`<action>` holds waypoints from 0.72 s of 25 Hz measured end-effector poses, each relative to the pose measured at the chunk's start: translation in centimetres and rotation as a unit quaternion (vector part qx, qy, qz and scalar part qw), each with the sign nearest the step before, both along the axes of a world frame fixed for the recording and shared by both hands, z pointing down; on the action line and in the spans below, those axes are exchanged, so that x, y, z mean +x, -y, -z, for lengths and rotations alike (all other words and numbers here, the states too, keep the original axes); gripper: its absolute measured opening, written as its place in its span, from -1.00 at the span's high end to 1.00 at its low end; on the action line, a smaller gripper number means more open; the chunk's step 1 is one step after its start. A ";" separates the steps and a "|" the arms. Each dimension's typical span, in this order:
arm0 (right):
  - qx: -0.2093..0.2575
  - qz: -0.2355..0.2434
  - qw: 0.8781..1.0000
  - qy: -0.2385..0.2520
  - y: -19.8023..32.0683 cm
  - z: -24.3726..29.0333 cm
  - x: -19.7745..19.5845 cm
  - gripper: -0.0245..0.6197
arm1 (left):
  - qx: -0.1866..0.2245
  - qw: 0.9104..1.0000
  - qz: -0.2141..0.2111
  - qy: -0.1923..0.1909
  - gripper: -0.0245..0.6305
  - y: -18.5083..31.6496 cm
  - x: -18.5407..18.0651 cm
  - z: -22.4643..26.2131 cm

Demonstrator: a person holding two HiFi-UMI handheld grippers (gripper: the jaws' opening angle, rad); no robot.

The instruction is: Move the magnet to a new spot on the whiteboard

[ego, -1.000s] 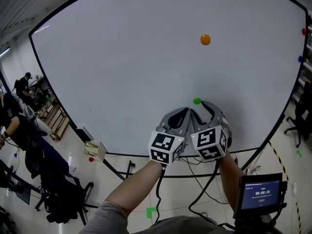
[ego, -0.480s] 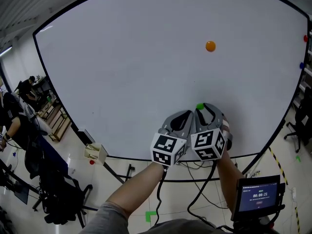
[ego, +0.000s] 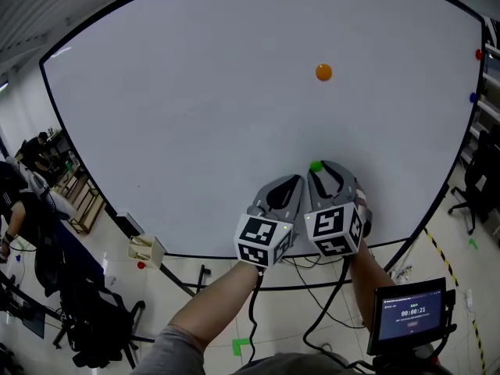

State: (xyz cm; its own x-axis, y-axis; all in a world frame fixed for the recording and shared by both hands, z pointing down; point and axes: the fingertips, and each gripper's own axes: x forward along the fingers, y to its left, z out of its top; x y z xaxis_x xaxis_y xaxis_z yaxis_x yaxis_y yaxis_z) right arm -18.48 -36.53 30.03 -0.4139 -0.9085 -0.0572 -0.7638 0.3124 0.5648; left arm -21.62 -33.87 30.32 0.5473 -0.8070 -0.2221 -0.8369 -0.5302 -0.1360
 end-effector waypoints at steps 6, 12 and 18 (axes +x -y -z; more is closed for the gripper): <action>0.002 -0.031 1.000 -0.003 -0.2 1.0 3.3 0.54 | 0.012 0.999 -0.046 -0.006 0.92 0.5 3.4 1.0; 0.019 -0.092 0.996 0.001 -1.2 3.2 14.6 0.54 | 0.038 0.993 -0.115 -0.004 0.92 -0.4 14.3 3.2; 0.040 -0.127 0.991 0.015 -0.9 5.9 26.5 0.54 | 0.066 0.985 -0.160 -0.003 0.92 0.4 25.9 5.7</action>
